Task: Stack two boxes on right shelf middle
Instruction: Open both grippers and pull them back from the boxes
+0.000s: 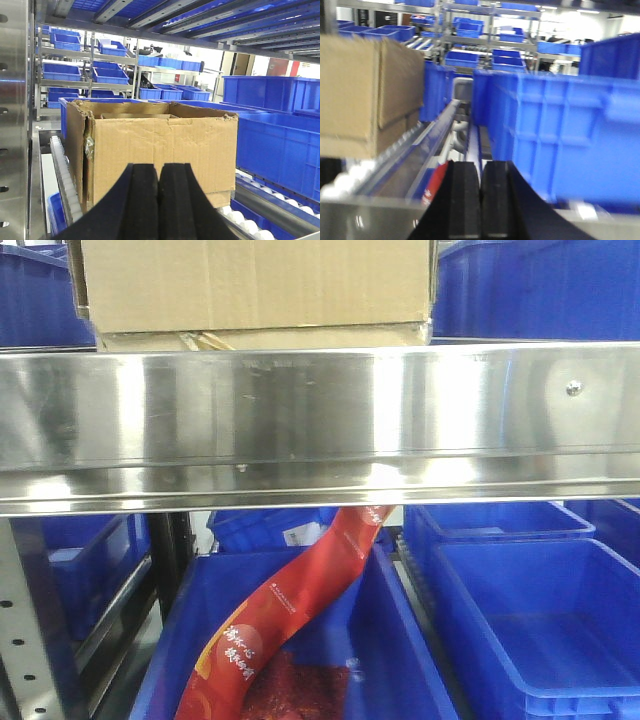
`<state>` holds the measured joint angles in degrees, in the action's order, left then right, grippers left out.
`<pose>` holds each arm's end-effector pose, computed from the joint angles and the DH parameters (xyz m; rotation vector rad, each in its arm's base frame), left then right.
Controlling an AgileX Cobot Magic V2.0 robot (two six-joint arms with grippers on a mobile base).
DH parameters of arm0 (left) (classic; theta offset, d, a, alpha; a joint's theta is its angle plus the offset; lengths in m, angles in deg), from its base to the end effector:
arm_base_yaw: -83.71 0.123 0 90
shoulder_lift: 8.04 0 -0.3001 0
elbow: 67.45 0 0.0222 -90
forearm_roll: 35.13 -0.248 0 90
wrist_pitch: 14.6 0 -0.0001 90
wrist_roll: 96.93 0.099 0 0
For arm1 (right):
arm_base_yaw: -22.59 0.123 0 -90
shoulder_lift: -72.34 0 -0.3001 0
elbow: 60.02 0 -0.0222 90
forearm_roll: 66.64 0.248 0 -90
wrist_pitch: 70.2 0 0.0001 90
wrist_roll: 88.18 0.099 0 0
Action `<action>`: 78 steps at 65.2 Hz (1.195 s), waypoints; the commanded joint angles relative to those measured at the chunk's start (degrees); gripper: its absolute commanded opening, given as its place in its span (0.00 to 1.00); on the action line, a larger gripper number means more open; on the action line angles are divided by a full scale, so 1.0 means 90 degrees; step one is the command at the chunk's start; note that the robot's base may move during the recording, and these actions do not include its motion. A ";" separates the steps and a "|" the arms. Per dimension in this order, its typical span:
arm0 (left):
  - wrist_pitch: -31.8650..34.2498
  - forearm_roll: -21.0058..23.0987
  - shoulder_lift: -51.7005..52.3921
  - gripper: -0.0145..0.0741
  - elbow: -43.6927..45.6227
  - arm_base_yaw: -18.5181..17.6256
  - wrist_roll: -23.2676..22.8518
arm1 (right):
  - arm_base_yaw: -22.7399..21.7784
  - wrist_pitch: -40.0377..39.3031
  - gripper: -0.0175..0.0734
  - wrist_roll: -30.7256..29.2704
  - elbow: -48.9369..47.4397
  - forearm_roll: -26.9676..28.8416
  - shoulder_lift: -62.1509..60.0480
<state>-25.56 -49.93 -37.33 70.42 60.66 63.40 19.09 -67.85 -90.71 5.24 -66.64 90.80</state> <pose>0.0610 -0.0207 0.3835 0.1847 1.4302 -0.3695 0.0581 -0.0036 0.2739 0.0127 1.5027 -0.0847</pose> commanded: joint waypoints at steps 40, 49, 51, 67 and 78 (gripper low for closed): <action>0.0150 0.0013 0.0060 0.04 -0.0007 -0.0002 0.0009 | -0.0045 -0.0350 0.01 0.0401 0.1373 0.0076 -0.1230; 0.0150 0.0013 0.0060 0.04 -0.0007 -0.0002 0.0009 | -0.0045 -0.0350 0.01 0.0401 0.1373 0.0076 -0.1230; 0.0150 0.0013 0.0060 0.04 -0.0007 -0.0002 0.0009 | -0.0045 -0.0350 0.01 0.0401 0.1373 0.0076 -0.1230; 0.0150 0.0013 0.0060 0.04 -0.0007 -0.0002 0.0009 | -0.0045 -0.0350 0.01 0.0401 0.1373 0.0076 -0.1230; 0.0150 0.0013 0.0060 0.04 -0.0007 -0.0002 0.0009 | -0.0045 -0.0350 0.01 0.0401 0.1373 0.0076 -0.1230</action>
<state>-25.41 -49.93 -37.28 70.28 60.66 63.40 18.84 -69.62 -87.18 17.59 -66.22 79.90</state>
